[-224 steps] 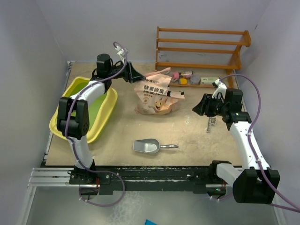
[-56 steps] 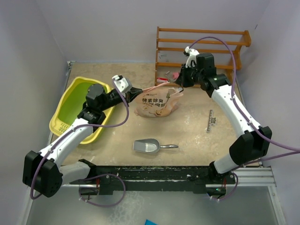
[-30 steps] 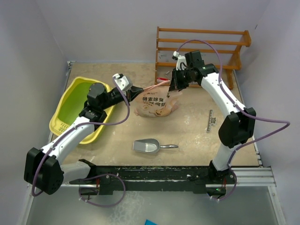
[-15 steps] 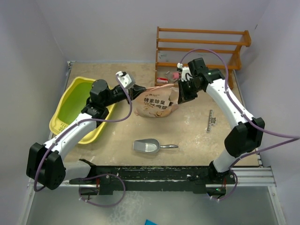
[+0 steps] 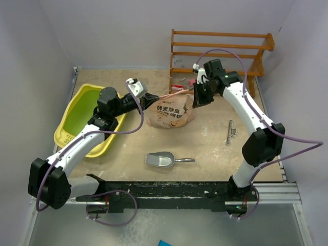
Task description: Fill the litter box with clean litter
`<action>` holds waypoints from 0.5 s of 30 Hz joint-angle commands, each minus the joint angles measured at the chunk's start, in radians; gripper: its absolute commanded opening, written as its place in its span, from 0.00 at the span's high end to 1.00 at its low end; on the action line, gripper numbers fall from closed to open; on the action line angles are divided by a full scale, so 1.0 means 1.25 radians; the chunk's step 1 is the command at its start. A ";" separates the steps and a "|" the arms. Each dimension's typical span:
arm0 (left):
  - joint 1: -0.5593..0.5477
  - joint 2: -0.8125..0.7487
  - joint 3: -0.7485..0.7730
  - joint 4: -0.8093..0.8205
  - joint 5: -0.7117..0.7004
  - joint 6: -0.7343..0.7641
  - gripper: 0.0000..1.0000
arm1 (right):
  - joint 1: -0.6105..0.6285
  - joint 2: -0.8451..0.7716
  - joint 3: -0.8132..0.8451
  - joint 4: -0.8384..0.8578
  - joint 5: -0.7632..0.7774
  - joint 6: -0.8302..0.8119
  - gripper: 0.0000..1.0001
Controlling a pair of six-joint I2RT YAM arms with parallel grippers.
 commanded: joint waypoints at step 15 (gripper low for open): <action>-0.011 -0.036 0.056 0.071 0.014 -0.017 1.00 | 0.002 0.013 0.068 0.120 -0.127 0.047 1.00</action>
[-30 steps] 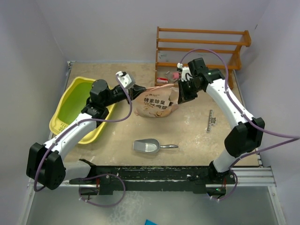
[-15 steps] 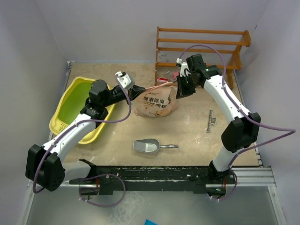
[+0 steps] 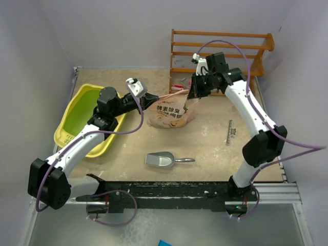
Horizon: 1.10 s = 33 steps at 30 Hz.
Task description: Fill the litter box with clean litter
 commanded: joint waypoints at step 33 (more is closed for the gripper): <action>-0.022 0.025 0.139 0.009 0.022 0.016 1.00 | 0.067 0.100 0.061 -0.140 0.189 -0.061 1.00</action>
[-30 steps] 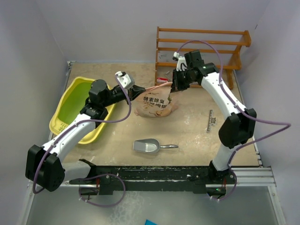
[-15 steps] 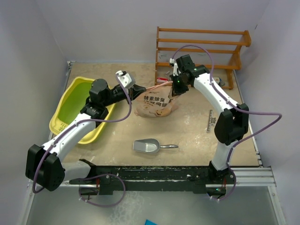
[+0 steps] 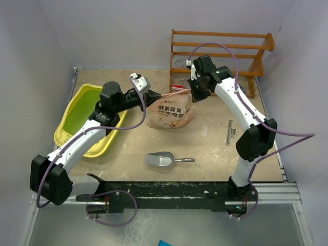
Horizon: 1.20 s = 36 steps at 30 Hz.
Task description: Fill the litter box with clean litter
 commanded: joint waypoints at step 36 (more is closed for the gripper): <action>-0.007 -0.250 -0.223 -0.251 -0.024 -0.380 0.54 | -0.002 -0.720 -1.055 0.575 -0.366 0.409 0.41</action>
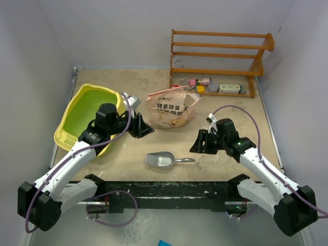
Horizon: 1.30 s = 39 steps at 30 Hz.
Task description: Fill the litter box with clean litter
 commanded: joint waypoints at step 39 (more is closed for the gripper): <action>-0.034 -0.075 -0.312 0.148 -0.012 -0.291 0.84 | -0.002 -0.039 -0.441 0.797 -0.151 0.388 0.40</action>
